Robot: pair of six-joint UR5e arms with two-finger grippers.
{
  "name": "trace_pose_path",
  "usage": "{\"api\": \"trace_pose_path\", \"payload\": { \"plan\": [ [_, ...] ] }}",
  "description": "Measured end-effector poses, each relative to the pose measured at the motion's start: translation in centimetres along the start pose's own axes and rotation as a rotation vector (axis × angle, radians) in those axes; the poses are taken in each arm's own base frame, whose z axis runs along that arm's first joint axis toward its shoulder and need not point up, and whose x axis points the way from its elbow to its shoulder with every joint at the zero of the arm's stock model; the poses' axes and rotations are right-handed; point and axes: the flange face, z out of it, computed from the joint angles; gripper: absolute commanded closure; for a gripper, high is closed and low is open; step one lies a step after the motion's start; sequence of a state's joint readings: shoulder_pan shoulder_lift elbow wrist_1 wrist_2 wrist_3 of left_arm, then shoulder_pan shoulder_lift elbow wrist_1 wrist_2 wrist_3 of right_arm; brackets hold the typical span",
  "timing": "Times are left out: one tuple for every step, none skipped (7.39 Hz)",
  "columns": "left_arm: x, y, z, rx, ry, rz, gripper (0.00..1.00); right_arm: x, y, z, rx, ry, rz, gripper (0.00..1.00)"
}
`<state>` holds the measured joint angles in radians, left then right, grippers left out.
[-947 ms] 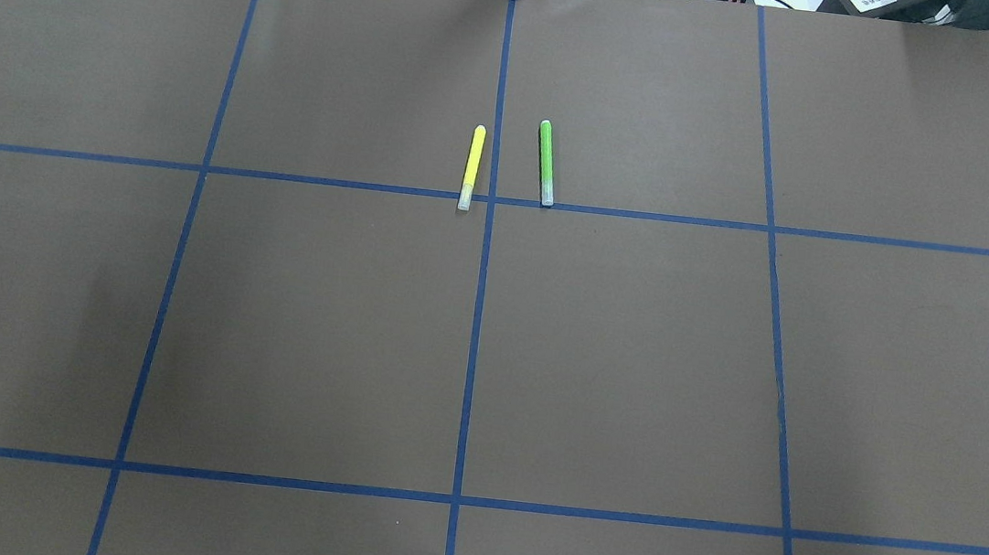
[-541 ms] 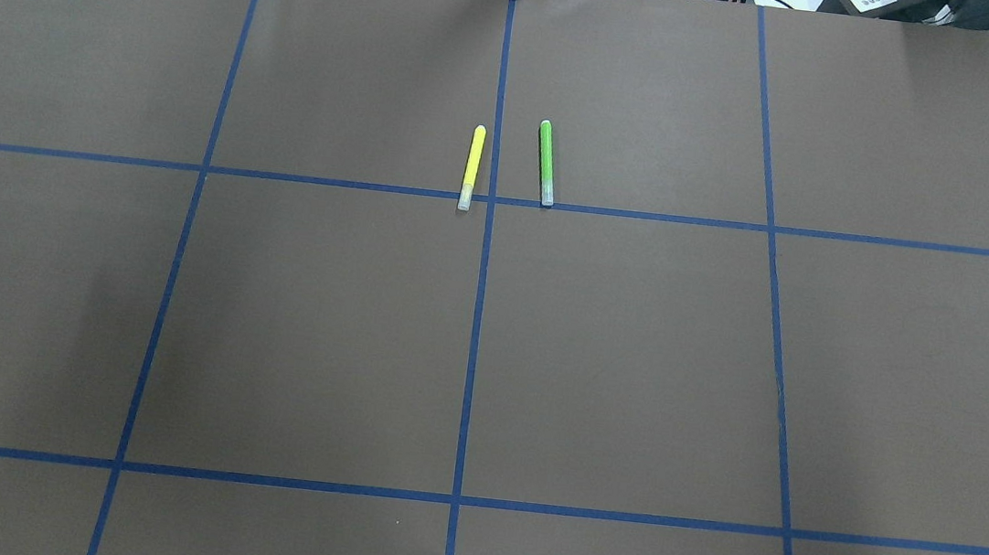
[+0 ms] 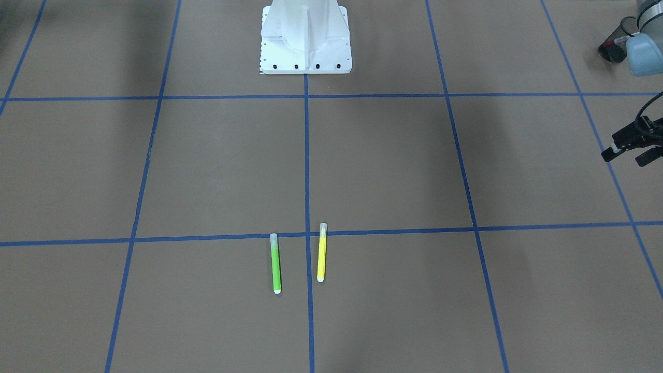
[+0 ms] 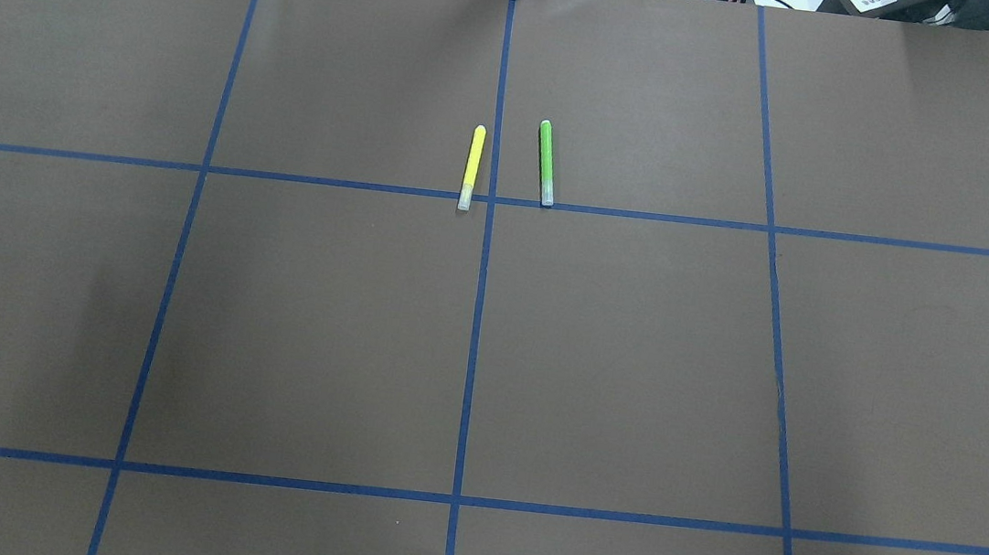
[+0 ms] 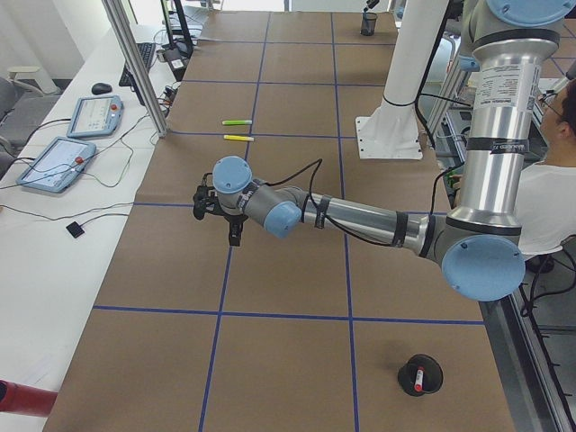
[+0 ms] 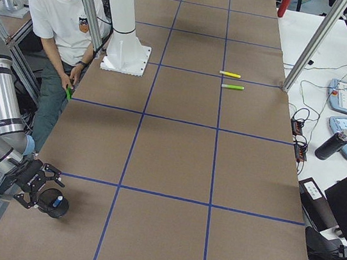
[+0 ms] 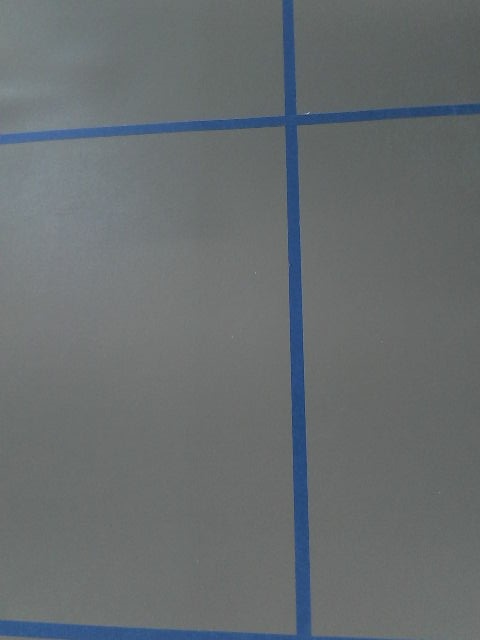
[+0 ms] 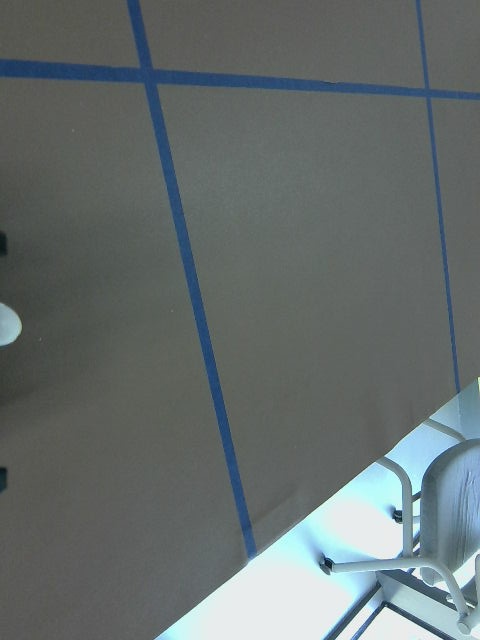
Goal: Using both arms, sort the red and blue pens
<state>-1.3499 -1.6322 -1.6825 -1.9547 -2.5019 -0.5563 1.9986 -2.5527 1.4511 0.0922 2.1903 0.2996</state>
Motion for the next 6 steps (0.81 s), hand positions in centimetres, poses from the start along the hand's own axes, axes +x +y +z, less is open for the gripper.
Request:
{"api": "trace_pose_path", "payload": {
  "plan": [
    [0.0,0.0,0.0,0.000,0.000,-0.001,0.02,0.0,-1.9,1.1,0.011,-0.020,-0.010,0.00],
    [0.0,0.0,0.0,0.001,0.000,-0.002,0.02,0.3,-5.2,3.2,0.013,-0.052,-0.009,0.00],
    [0.1,0.0,0.0,0.001,0.001,-0.002,0.02,0.7,-9.4,5.7,0.012,-0.082,-0.002,0.00],
    [0.1,0.0,0.0,0.000,0.001,-0.003,0.02,0.9,-13.6,7.9,0.006,-0.106,-0.006,0.00],
    [0.1,0.0,0.0,0.000,0.000,-0.003,0.02,0.7,-17.5,9.8,-0.010,-0.124,-0.023,0.00],
    [0.0,0.0,0.0,0.000,0.000,-0.004,0.02,0.0,-21.6,12.1,-0.043,-0.143,-0.053,0.00]
  ]
}}
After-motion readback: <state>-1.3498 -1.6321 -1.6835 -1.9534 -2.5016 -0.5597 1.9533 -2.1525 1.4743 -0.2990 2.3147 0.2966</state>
